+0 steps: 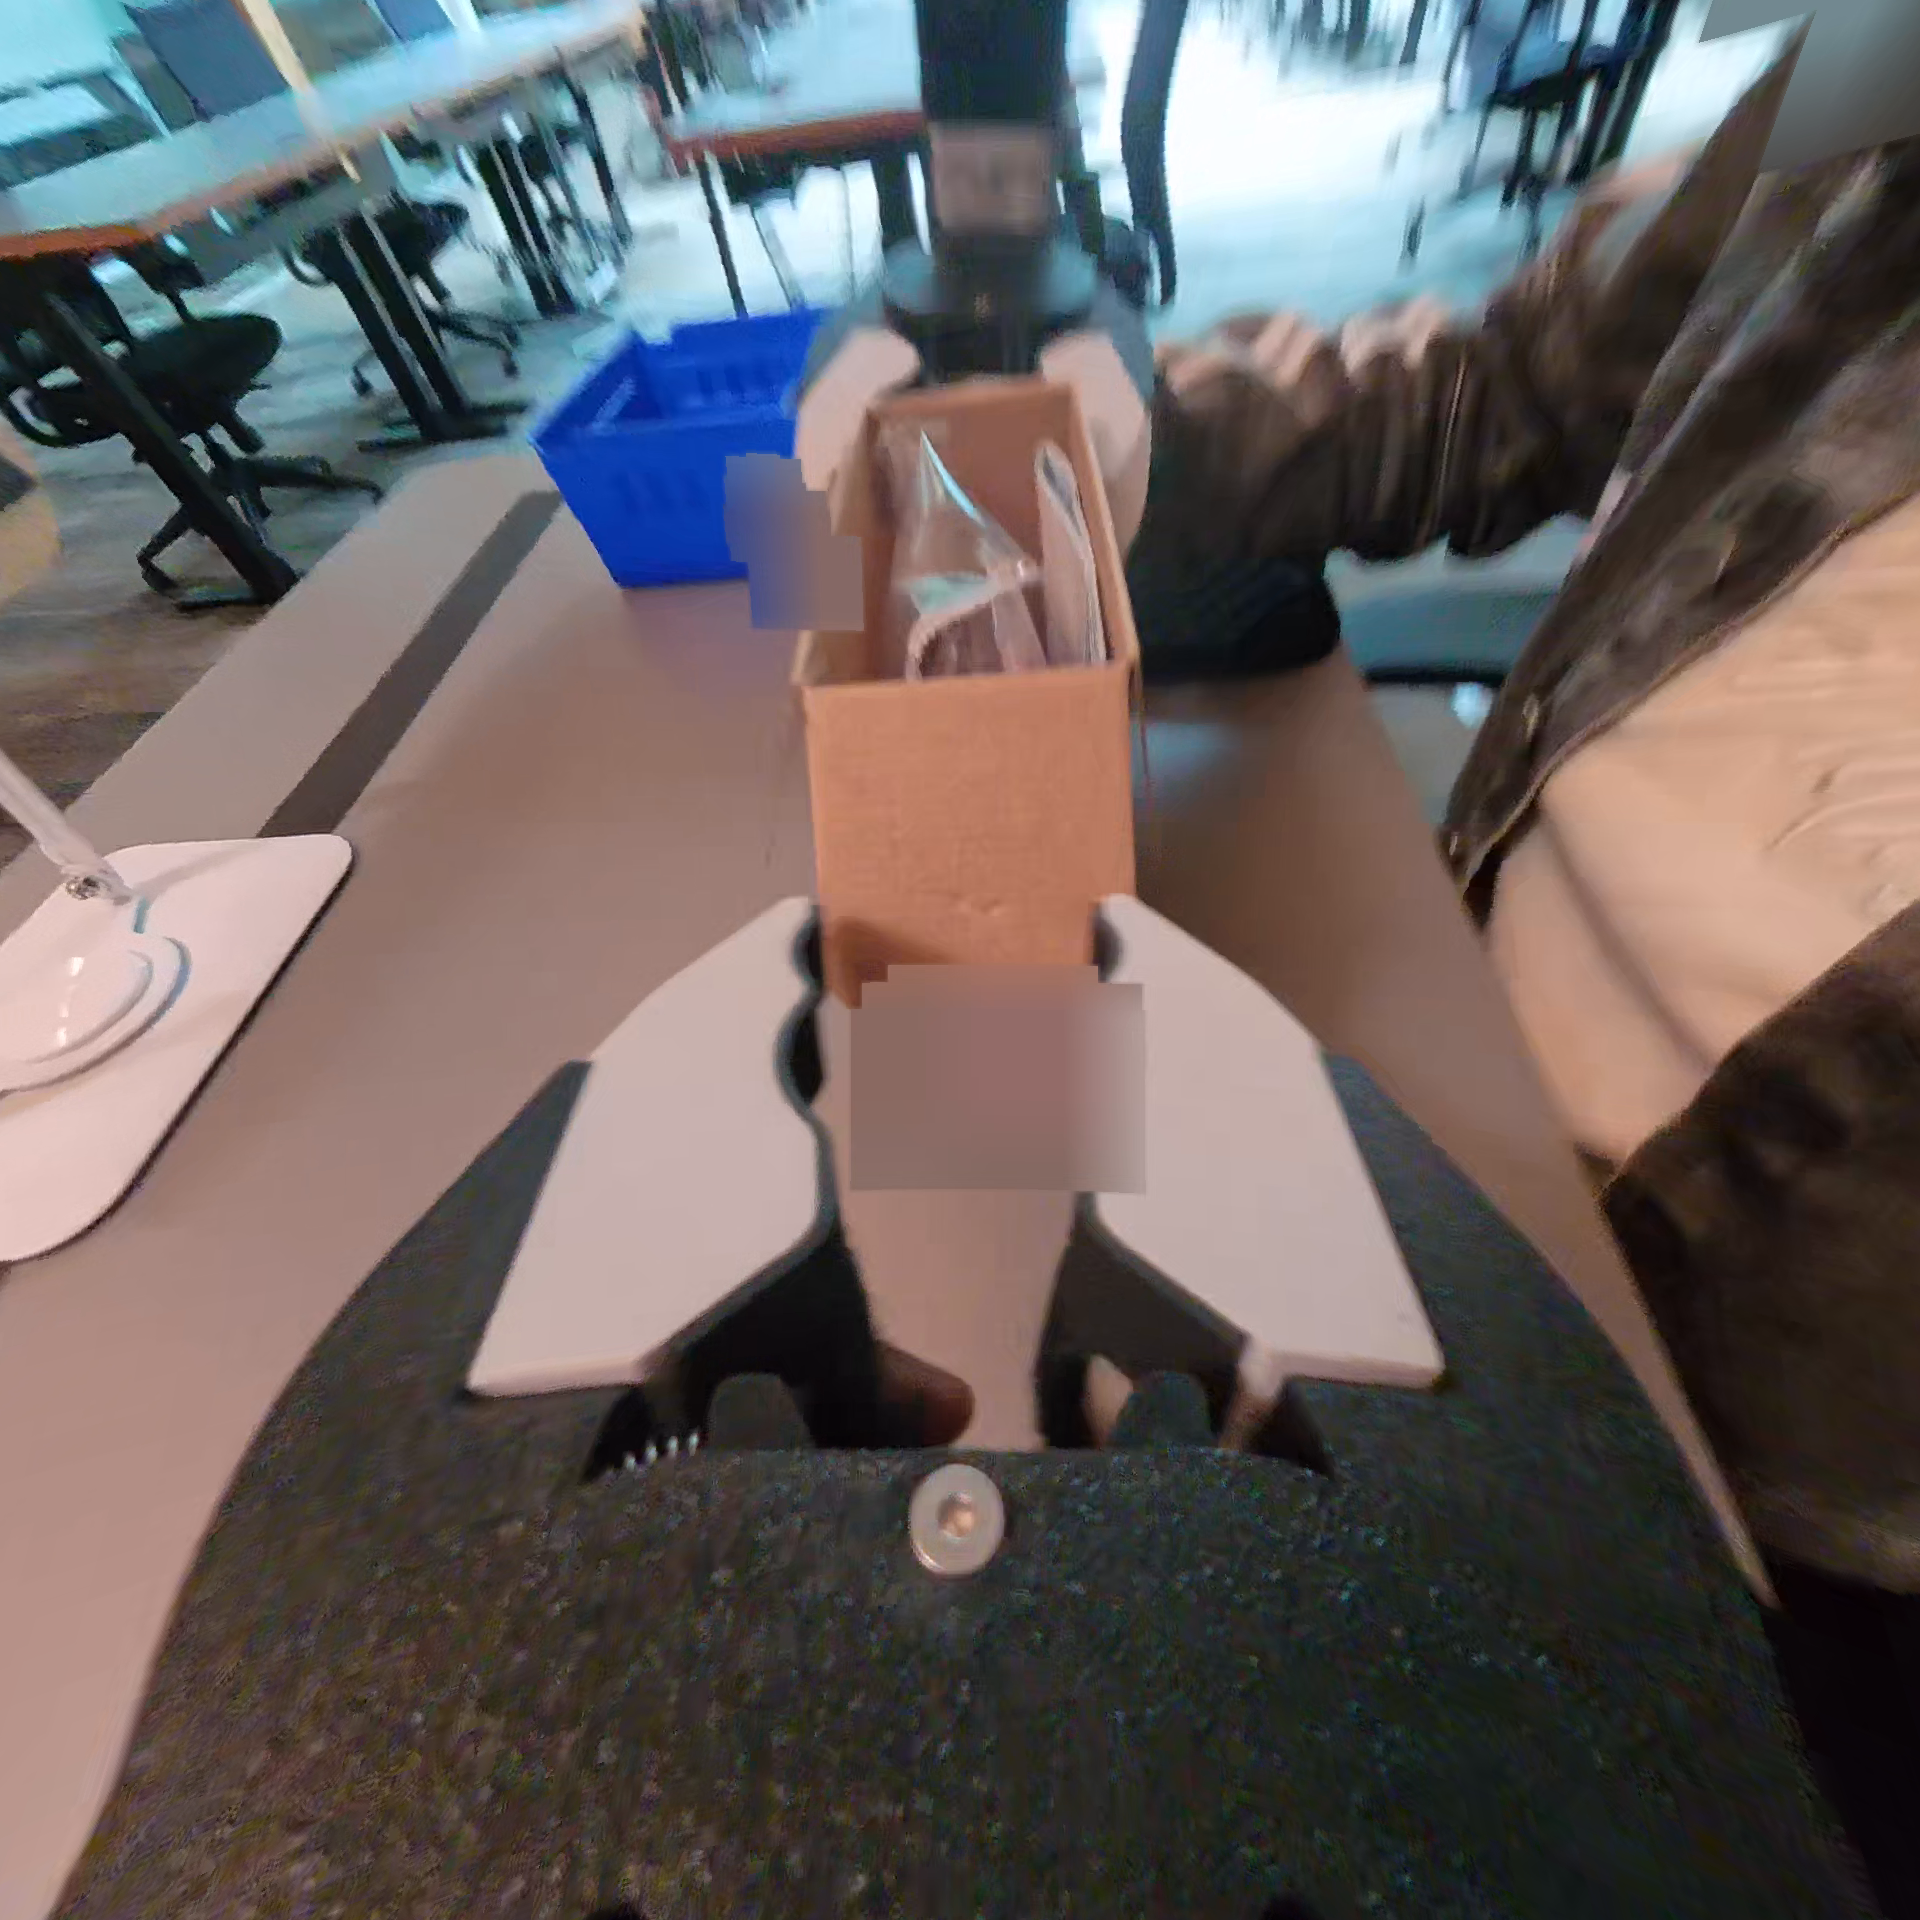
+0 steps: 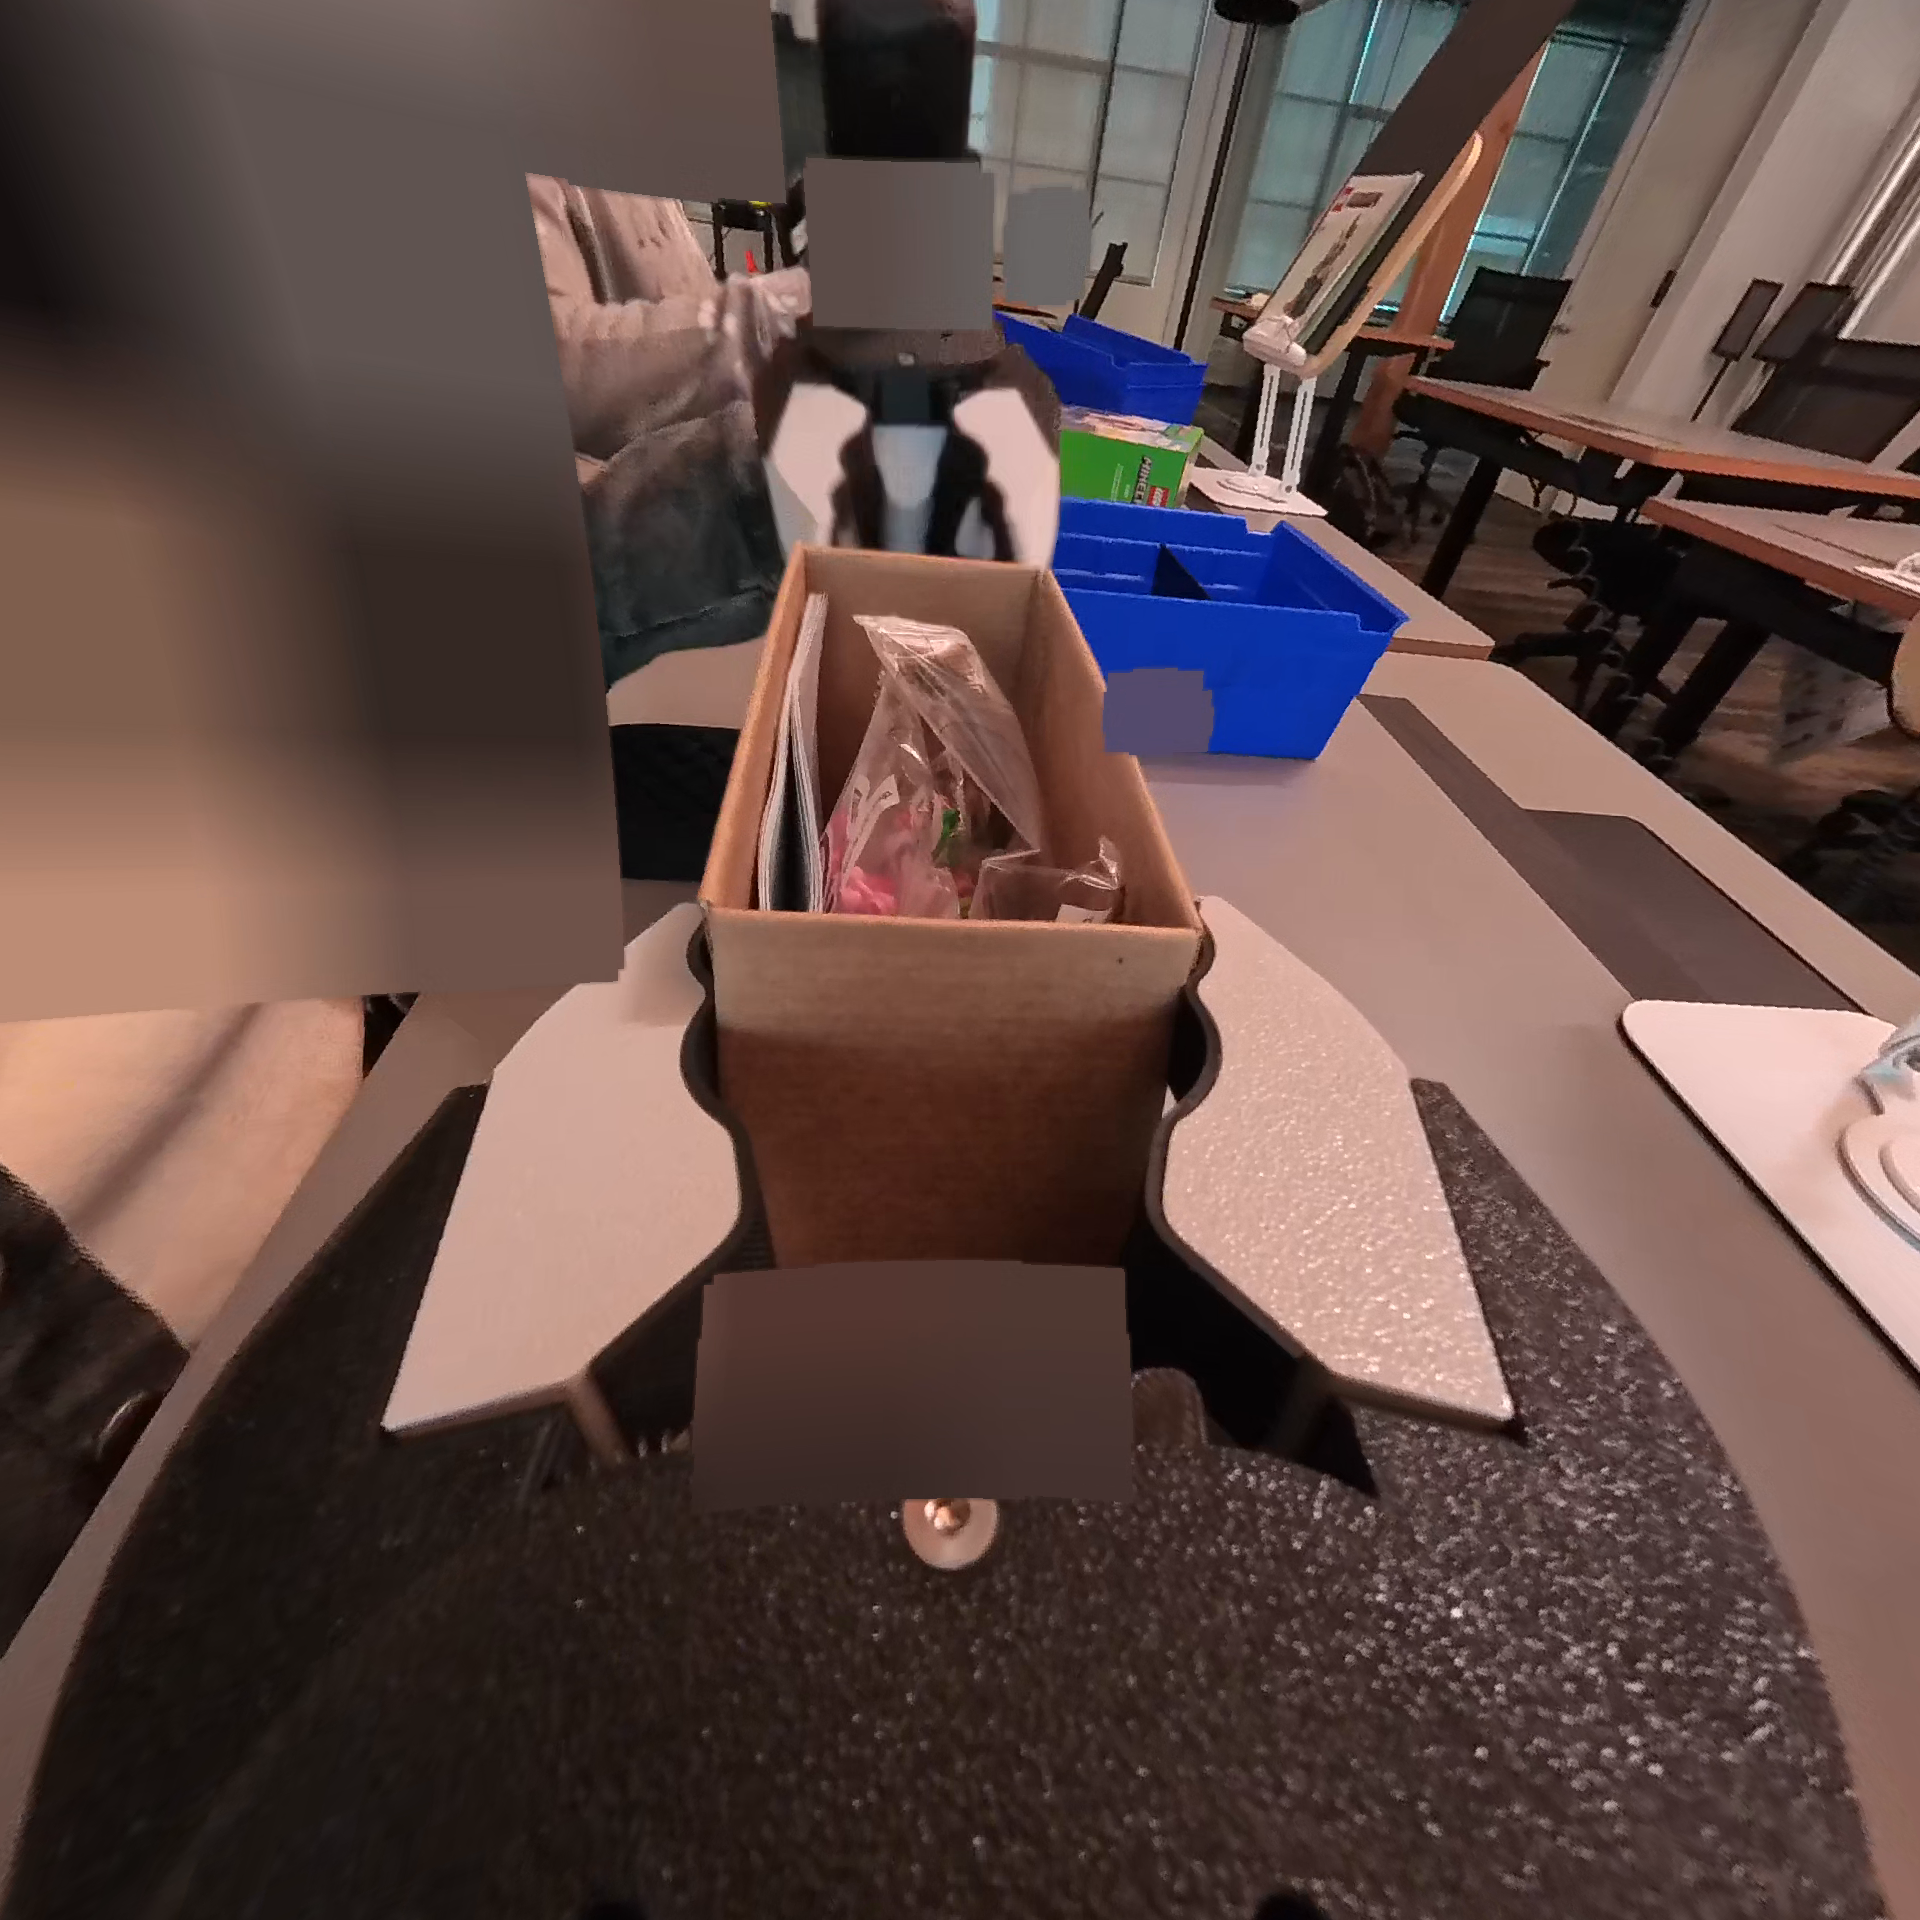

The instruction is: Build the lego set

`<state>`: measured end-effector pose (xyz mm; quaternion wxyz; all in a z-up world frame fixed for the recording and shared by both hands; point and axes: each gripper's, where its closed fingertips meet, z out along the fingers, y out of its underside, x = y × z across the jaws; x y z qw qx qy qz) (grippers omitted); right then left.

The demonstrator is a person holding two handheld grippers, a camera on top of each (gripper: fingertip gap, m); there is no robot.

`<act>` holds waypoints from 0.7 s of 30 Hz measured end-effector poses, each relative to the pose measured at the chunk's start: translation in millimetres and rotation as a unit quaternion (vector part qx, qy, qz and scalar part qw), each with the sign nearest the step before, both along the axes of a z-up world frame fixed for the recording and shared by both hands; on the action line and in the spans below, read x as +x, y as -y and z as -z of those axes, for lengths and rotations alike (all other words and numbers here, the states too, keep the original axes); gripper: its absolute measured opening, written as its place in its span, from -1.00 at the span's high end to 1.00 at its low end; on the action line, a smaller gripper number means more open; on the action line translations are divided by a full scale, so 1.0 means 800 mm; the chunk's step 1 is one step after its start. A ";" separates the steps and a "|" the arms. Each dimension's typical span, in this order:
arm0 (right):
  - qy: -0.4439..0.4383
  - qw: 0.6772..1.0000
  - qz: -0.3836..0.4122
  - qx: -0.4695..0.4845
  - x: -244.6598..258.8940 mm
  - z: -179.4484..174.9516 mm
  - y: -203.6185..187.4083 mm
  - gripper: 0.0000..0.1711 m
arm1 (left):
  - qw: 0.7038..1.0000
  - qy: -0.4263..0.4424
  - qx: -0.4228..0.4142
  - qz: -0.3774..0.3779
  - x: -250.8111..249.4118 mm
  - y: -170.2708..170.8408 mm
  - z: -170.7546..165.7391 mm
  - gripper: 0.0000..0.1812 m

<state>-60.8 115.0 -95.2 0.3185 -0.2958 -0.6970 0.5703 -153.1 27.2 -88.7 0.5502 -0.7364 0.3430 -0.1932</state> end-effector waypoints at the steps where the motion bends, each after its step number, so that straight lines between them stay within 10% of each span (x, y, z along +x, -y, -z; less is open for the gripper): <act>1: 0.001 1.000 0.001 0.001 0.000 0.000 0.000 0.02 | 0.999 0.037 0.010 -0.014 -0.003 0.000 -0.012 0.21; 3: -0.001 1.000 0.001 0.001 0.000 0.000 0.001 0.02 | 0.995 0.092 0.027 -0.040 0.005 -0.006 -0.031 -0.29; 6: 0.000 1.000 0.001 0.003 0.000 0.000 0.001 0.02 | 0.998 0.017 -0.007 -0.055 0.027 -0.018 -0.010 -0.51; 15: 0.004 1.000 -0.002 0.024 0.000 0.001 0.009 0.02 | 0.988 -0.101 -0.086 -0.074 0.036 -0.041 0.042 -0.60; 21: 0.009 1.000 -0.004 0.020 -0.003 0.001 0.007 0.02 | 0.993 -0.064 -0.041 -0.091 0.020 -0.015 -0.040 -0.60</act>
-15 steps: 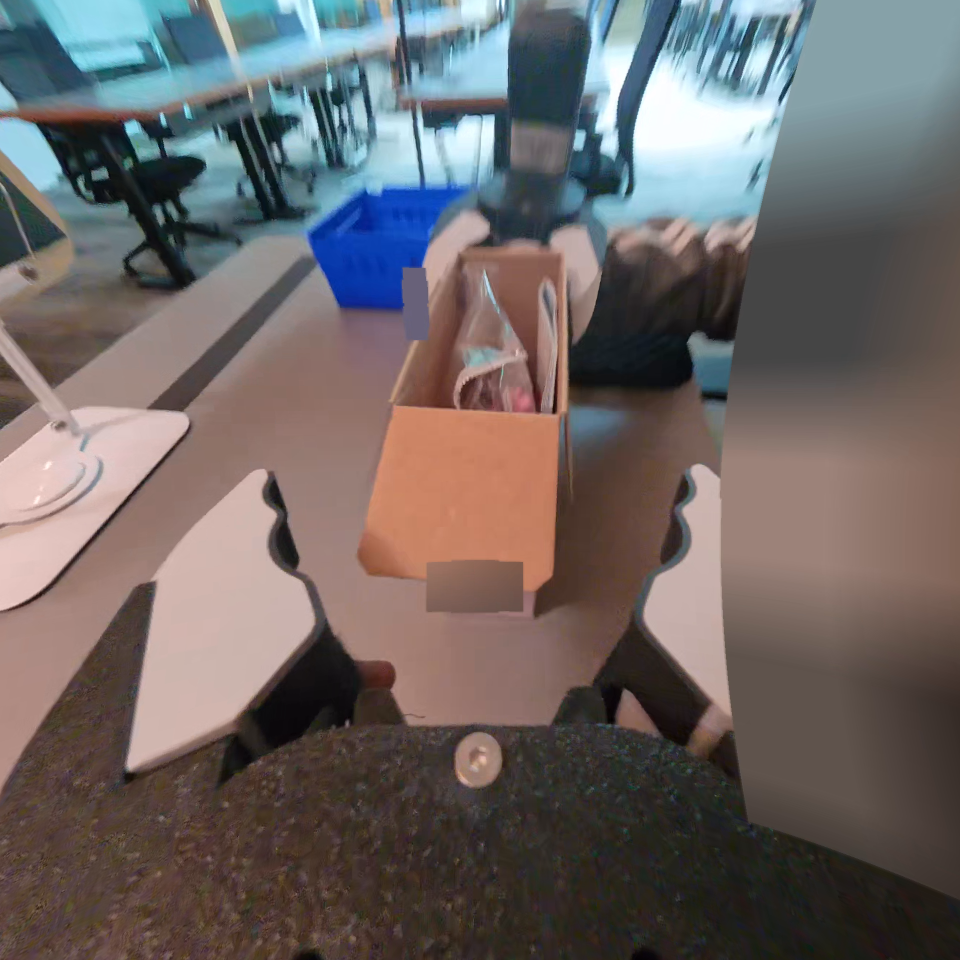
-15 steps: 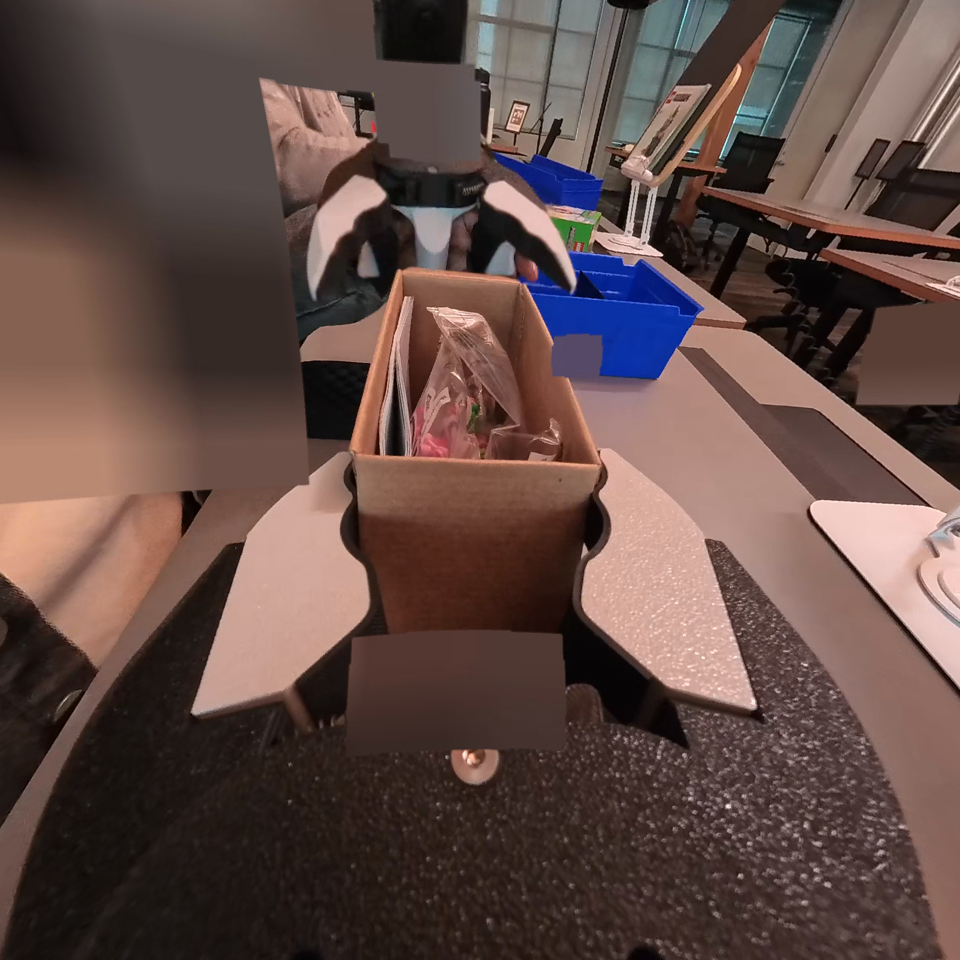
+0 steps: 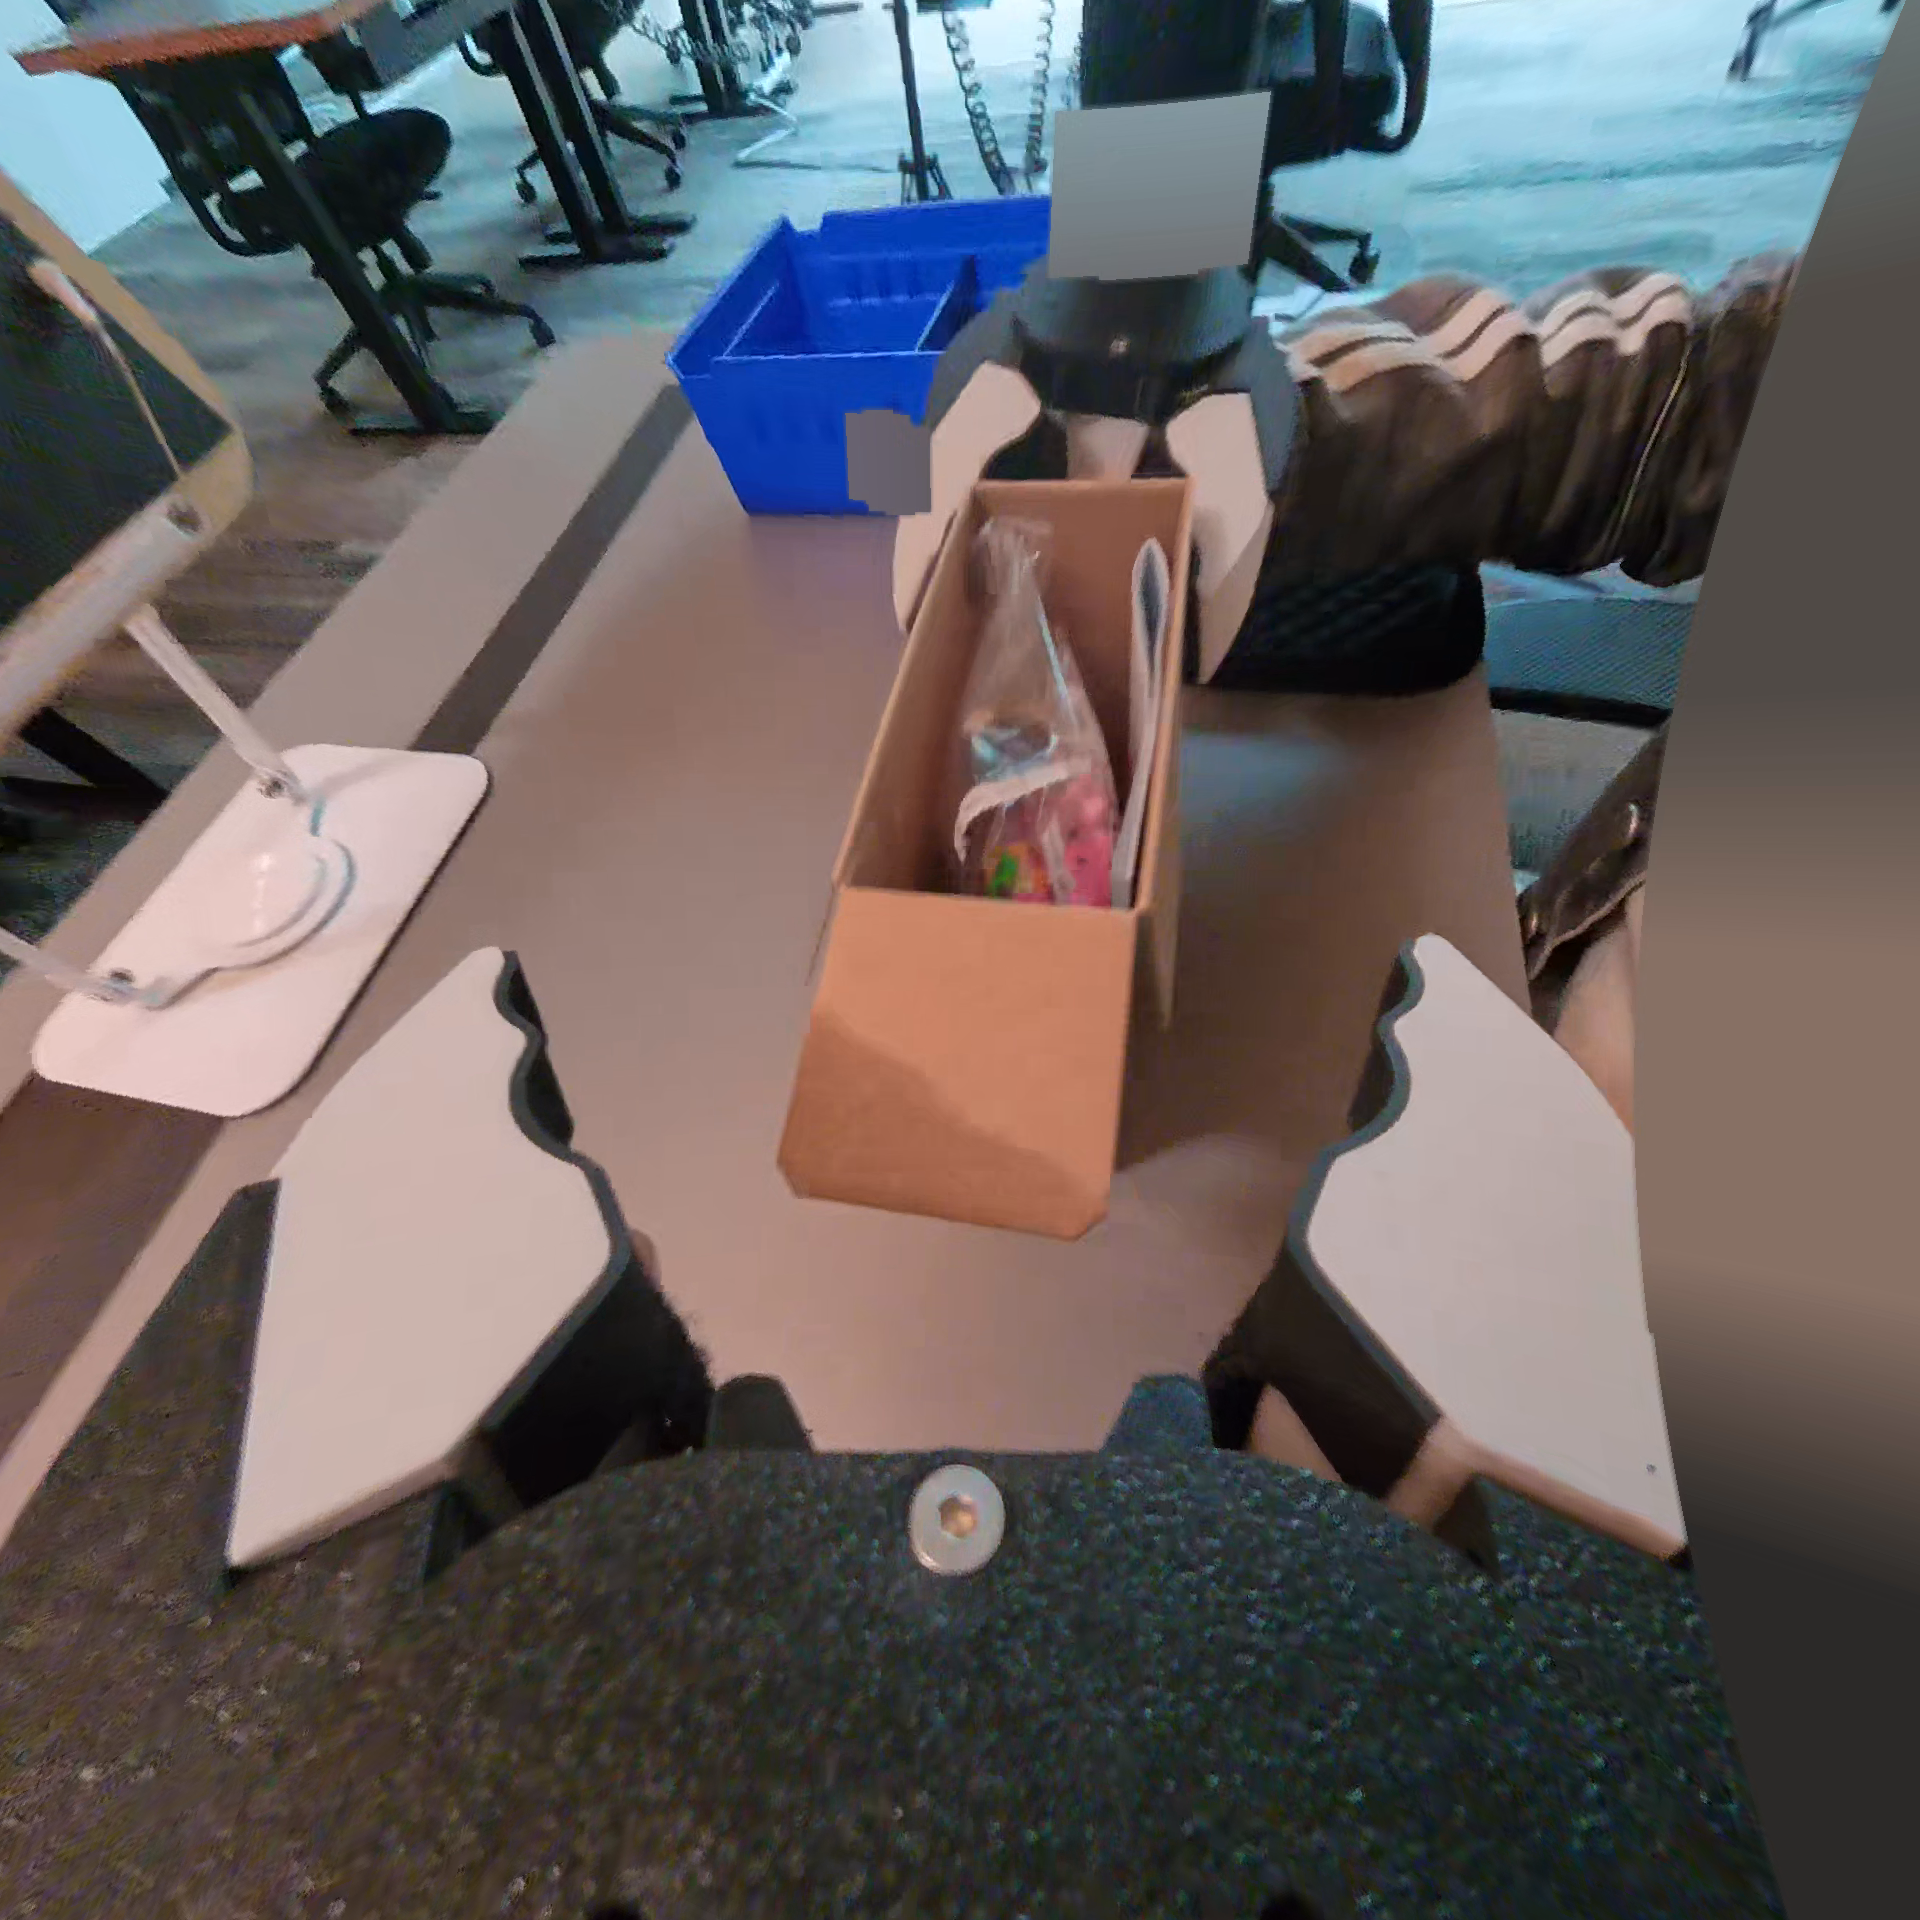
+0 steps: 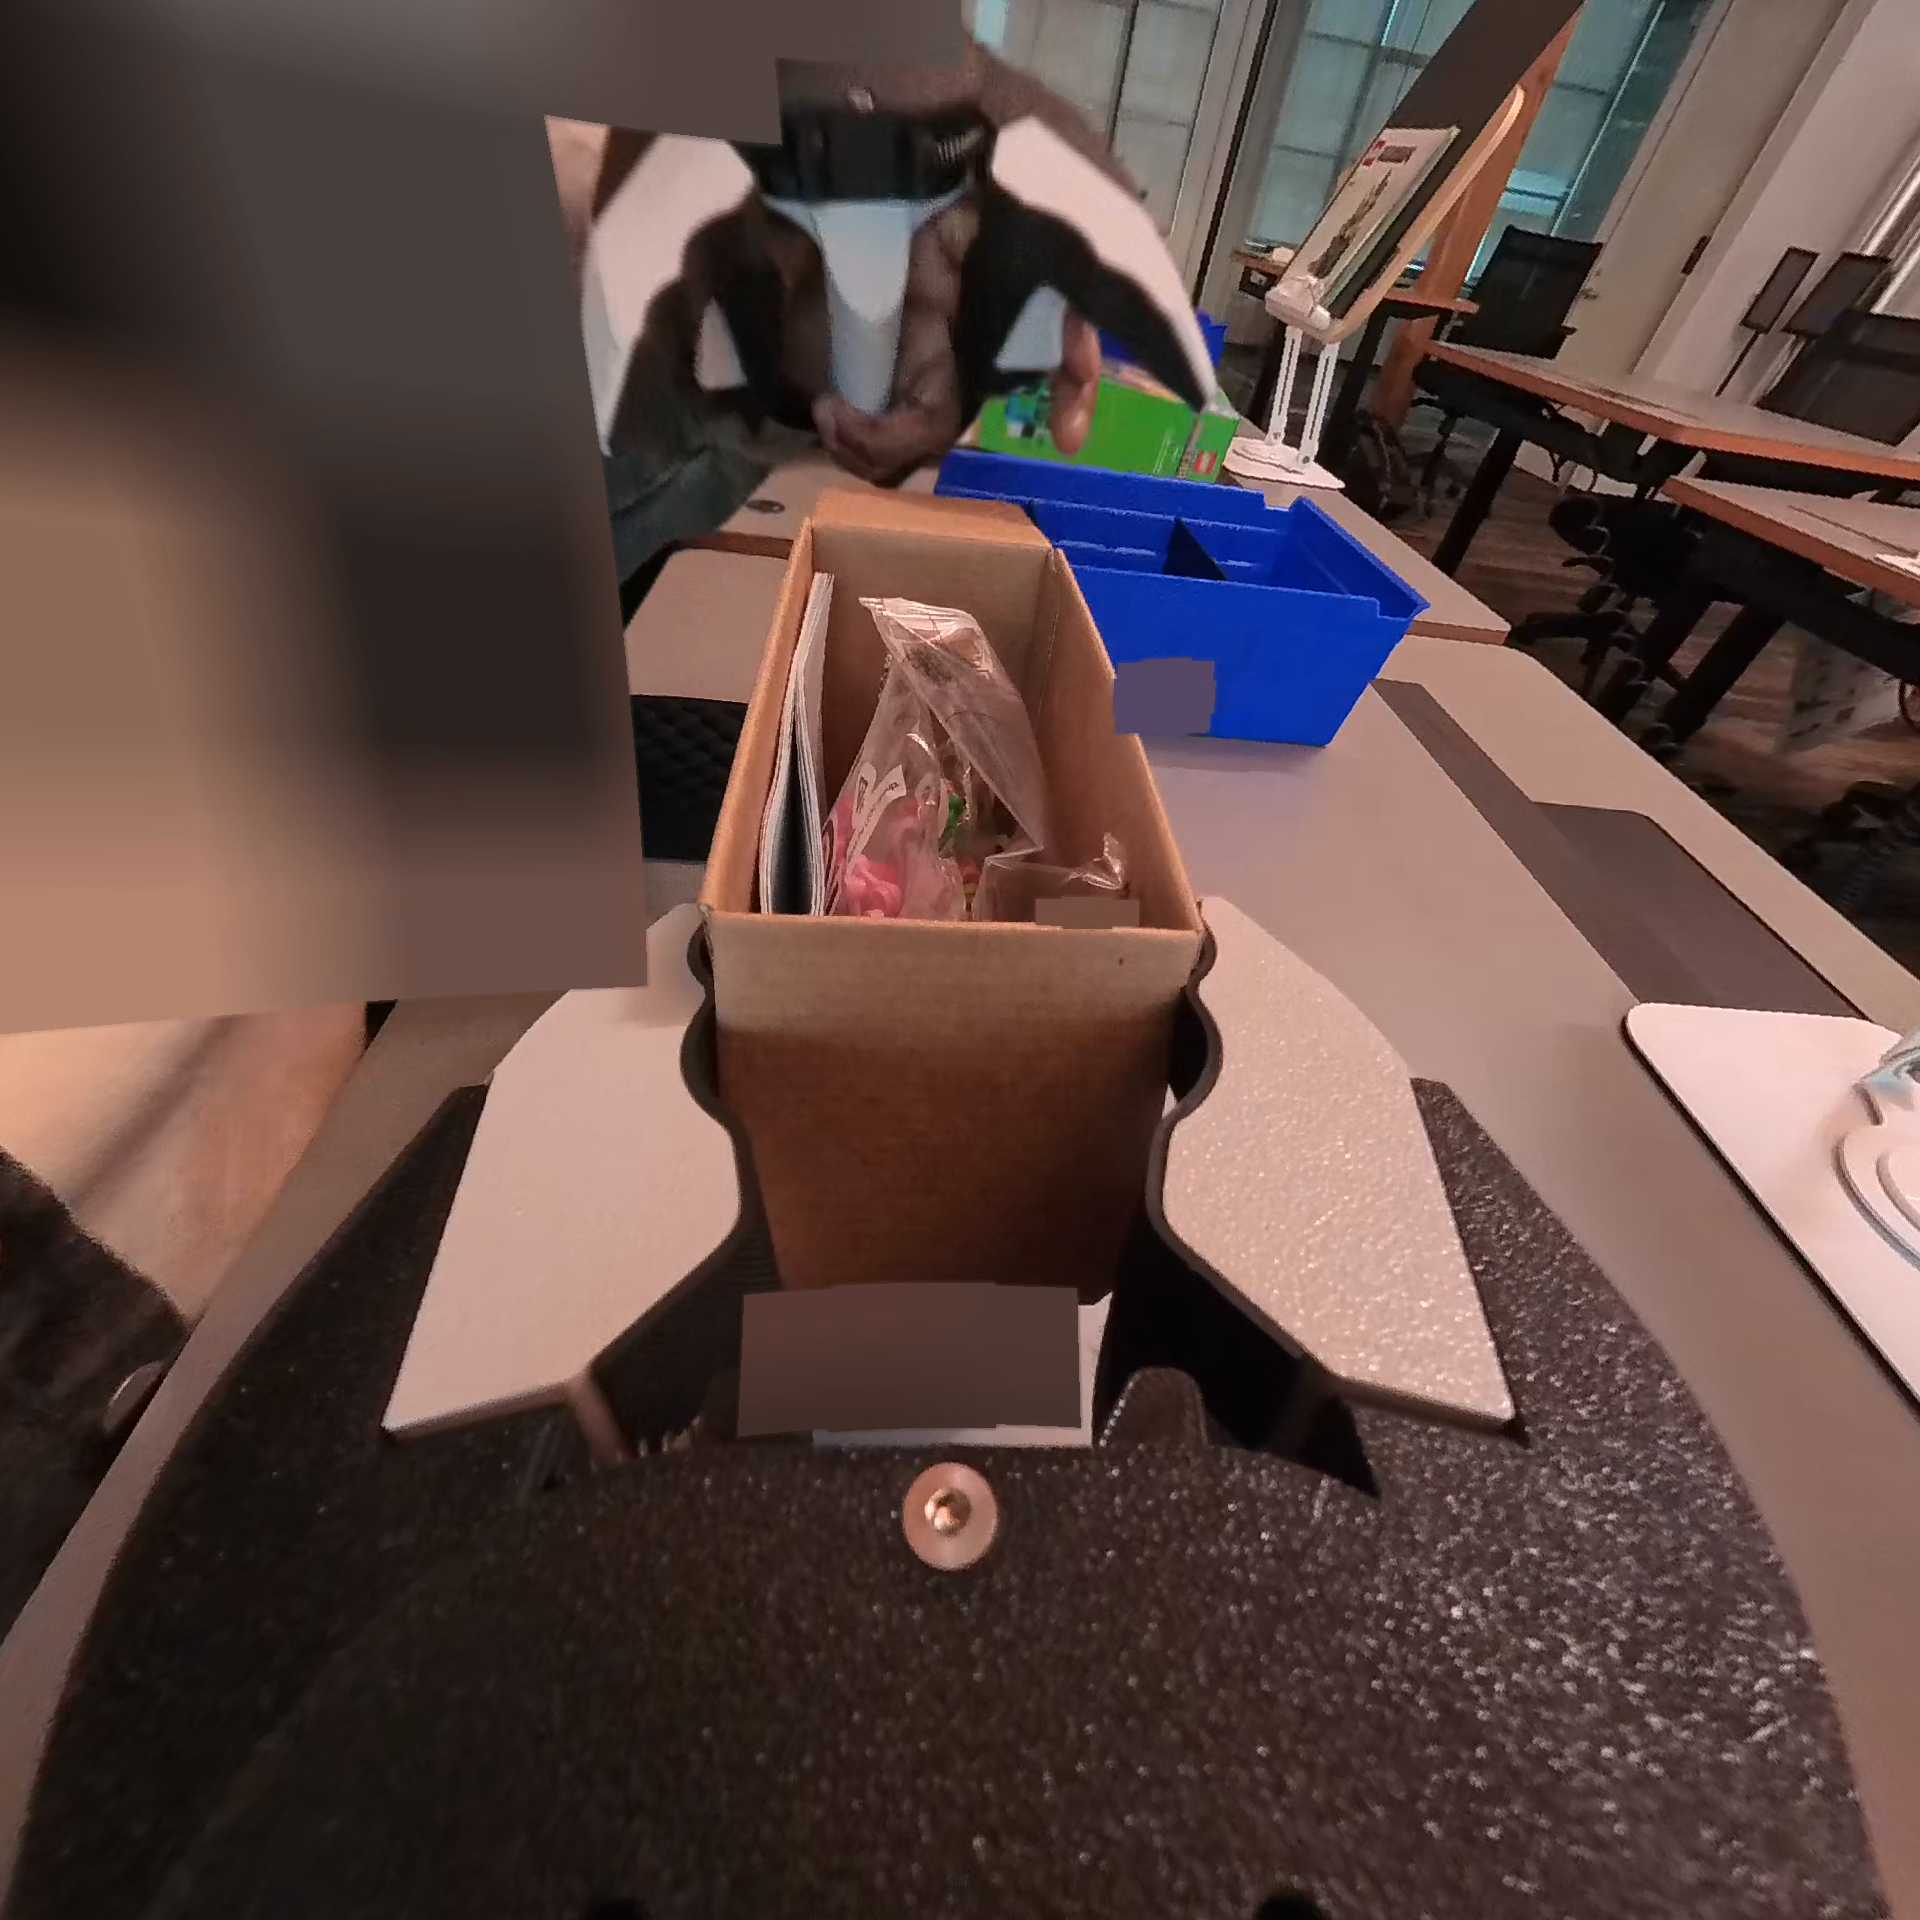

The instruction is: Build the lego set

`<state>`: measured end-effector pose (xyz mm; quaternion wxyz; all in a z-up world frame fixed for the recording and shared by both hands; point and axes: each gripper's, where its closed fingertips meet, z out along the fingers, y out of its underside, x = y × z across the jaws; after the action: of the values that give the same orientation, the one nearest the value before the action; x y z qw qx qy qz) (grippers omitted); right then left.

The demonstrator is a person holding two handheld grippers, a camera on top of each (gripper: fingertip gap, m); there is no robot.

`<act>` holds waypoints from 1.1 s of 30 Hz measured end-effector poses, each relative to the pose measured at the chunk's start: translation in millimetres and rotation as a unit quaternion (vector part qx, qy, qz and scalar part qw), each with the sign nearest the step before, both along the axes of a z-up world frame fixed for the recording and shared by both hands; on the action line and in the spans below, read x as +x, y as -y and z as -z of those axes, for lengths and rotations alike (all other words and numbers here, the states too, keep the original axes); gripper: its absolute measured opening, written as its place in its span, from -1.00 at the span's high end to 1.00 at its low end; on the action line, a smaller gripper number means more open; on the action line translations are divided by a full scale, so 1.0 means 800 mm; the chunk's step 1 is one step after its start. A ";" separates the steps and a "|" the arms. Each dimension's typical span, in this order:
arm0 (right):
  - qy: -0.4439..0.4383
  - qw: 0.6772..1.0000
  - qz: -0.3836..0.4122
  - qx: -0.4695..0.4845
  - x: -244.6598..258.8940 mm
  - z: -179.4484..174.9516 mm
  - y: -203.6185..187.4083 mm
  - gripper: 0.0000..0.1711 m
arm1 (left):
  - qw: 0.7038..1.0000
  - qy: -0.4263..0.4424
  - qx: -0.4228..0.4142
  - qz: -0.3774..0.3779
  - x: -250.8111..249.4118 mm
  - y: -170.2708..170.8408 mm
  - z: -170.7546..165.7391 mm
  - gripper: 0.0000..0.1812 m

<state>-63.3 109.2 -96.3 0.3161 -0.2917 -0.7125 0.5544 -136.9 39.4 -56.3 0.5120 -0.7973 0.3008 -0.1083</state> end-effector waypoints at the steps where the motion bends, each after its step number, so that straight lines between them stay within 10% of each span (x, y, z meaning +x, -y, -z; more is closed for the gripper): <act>1: -0.001 1.000 -0.001 0.001 0.000 0.000 0.001 0.02 | 1.000 -0.019 -0.007 0.006 0.006 -0.002 -0.002 -0.61; 10: -0.013 1.000 0.001 0.003 0.000 -0.002 0.007 0.02 | 0.992 -0.039 -0.109 0.053 0.046 -0.044 0.108 -0.62; 16: -0.016 1.000 -0.002 -0.001 -0.002 -0.002 0.008 0.02 | 0.993 0.093 0.042 0.059 0.060 -0.063 0.077 -0.58; 33: -0.079 0.995 -0.035 0.049 -0.001 -0.007 0.019 0.00 | 0.995 0.012 0.091 0.038 0.061 -0.051 0.075 -0.57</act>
<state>-64.5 93.9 -90.8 0.3660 -0.2062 -0.7210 0.5511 -88.3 80.3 -116.3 0.5819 -0.7337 0.3334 -0.1094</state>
